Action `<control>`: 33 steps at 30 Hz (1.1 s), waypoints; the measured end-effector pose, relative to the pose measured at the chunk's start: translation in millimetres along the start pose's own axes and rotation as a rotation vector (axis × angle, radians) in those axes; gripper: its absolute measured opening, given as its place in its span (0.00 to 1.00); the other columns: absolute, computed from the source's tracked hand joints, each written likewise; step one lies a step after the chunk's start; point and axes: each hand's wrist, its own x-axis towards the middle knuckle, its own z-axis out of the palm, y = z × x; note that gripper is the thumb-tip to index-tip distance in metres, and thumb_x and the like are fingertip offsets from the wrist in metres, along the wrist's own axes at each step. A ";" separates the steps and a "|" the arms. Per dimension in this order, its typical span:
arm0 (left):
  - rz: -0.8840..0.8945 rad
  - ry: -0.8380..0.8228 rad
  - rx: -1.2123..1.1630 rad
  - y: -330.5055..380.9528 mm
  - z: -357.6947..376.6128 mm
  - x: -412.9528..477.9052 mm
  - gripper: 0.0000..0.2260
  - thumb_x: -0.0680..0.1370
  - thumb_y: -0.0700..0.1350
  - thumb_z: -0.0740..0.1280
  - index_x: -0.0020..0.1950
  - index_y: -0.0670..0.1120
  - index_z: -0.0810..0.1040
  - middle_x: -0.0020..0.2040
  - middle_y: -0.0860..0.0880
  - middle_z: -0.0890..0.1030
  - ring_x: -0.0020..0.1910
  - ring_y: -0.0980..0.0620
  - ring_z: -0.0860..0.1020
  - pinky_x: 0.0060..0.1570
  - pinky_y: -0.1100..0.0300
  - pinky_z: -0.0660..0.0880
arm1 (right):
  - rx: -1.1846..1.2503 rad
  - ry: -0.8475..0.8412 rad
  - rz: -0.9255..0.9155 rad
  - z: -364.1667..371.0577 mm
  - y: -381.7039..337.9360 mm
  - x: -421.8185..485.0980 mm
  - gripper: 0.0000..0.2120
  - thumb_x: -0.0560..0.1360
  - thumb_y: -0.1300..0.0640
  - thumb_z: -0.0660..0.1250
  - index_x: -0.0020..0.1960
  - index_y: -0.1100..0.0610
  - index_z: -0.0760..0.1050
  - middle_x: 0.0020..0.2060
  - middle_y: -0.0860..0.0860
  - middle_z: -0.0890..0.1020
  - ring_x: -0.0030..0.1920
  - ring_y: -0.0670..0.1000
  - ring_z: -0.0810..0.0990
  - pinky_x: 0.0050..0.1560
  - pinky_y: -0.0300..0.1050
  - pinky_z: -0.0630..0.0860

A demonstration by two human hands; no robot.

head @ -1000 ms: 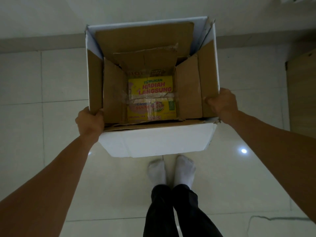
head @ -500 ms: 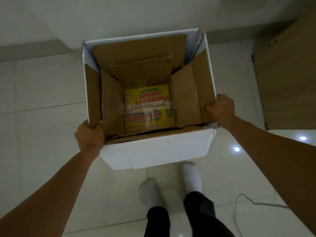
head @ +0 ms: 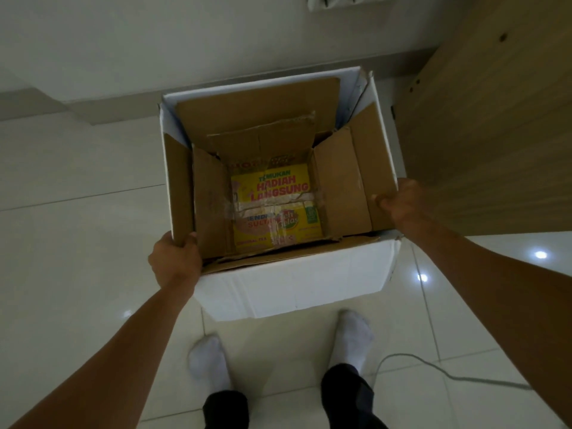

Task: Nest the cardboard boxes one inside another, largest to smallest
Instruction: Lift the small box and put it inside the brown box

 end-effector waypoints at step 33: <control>-0.005 -0.172 0.049 97.3 89.2 -86.7 0.14 0.76 0.47 0.64 0.58 0.41 0.73 0.51 0.40 0.80 0.40 0.45 0.73 0.41 0.54 0.70 | -0.246 0.158 0.158 -110.8 55.5 36.8 0.22 0.73 0.60 0.66 0.66 0.59 0.64 0.56 0.63 0.77 0.52 0.63 0.78 0.46 0.53 0.72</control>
